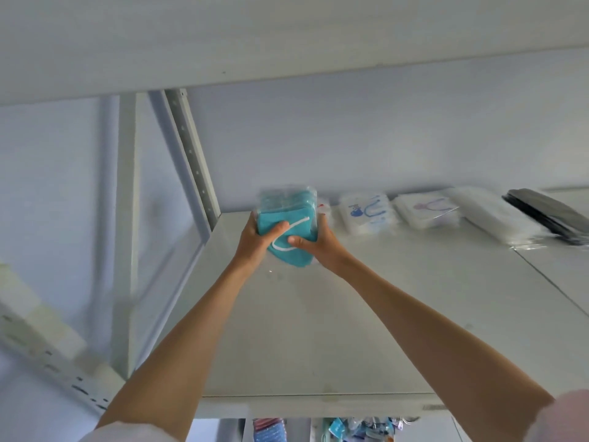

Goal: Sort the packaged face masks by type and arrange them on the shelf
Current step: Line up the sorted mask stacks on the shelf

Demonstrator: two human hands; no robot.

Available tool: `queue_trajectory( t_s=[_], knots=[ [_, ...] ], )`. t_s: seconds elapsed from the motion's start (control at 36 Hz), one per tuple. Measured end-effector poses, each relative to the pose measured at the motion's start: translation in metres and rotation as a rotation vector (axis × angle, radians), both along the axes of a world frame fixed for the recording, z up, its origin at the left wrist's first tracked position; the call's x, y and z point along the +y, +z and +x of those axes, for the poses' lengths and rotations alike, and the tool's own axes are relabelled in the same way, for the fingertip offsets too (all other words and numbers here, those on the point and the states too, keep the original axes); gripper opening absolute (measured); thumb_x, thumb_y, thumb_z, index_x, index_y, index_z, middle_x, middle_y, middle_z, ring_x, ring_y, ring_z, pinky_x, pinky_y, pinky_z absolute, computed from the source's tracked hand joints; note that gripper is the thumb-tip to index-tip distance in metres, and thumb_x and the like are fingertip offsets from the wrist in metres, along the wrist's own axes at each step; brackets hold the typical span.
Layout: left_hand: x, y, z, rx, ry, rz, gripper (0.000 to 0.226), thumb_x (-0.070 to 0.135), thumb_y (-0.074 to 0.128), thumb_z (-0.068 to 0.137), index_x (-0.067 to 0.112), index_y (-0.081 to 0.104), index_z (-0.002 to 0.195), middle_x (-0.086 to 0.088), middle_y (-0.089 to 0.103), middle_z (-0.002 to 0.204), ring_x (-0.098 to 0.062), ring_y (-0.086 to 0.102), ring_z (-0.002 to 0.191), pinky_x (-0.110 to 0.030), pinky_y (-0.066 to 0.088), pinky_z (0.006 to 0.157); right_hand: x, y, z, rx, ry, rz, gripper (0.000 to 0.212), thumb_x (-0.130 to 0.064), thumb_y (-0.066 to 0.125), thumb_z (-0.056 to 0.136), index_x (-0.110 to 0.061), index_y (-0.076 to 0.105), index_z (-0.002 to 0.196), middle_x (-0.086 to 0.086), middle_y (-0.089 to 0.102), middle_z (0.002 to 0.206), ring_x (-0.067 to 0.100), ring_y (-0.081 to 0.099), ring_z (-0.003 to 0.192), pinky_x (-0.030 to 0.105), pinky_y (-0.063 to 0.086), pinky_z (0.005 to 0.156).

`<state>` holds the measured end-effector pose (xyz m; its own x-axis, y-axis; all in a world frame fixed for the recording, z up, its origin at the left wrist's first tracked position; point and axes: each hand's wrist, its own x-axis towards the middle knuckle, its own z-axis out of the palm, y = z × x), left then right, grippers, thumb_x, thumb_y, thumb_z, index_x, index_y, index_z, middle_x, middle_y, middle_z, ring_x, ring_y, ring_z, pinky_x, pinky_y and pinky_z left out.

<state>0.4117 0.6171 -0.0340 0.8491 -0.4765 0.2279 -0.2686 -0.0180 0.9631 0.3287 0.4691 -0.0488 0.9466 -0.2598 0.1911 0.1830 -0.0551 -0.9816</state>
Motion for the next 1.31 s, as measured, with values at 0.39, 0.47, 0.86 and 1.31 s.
queue_trajectory(
  t_s=[0.39,0.47,0.86,1.31],
  knots=[
    [-0.174,0.030,-0.128,0.093,-0.118,-0.069,0.031,0.037,0.075,0.078,0.018,0.069,0.102,0.001,0.074,0.098,-0.011,0.070,0.087,-0.025,0.056,0.077,-0.143,0.032,-0.149,-0.051,-0.148,0.119,0.012,-0.019,0.048,0.099,-0.015,0.054,0.108,0.003,0.066,0.103,0.008,0.068,0.087,0.018,0.055,0.073],
    [-0.215,0.033,-0.166,0.120,-0.148,-0.062,0.032,0.036,0.075,0.079,0.017,0.069,0.104,0.001,0.074,0.099,-0.012,0.070,0.088,-0.026,0.055,0.078,-0.181,0.035,-0.192,-0.033,-0.147,0.134,0.016,-0.026,0.049,0.099,-0.020,0.055,0.112,0.001,0.066,0.109,0.013,0.067,0.096,0.024,0.056,0.081],
    [-0.368,0.056,-0.262,0.190,-0.275,0.080,0.072,0.065,0.072,0.060,0.014,0.068,0.110,-0.003,0.074,0.105,-0.021,0.070,0.099,-0.040,0.054,0.093,-0.325,0.046,-0.305,-0.024,-0.245,0.191,0.032,-0.016,0.061,0.092,-0.008,0.055,0.122,0.009,0.066,0.112,0.021,0.066,0.099,0.026,0.054,0.078],
    [-0.537,0.034,-0.301,0.383,-0.455,0.229,0.037,0.044,0.070,0.084,0.013,0.067,0.105,-0.005,0.075,0.095,-0.018,0.073,0.084,-0.031,0.059,0.075,-0.497,0.029,-0.356,0.111,-0.471,0.206,0.035,-0.021,0.067,0.088,-0.007,0.059,0.120,0.009,0.069,0.108,0.021,0.068,0.091,0.026,0.055,0.071]
  ],
)
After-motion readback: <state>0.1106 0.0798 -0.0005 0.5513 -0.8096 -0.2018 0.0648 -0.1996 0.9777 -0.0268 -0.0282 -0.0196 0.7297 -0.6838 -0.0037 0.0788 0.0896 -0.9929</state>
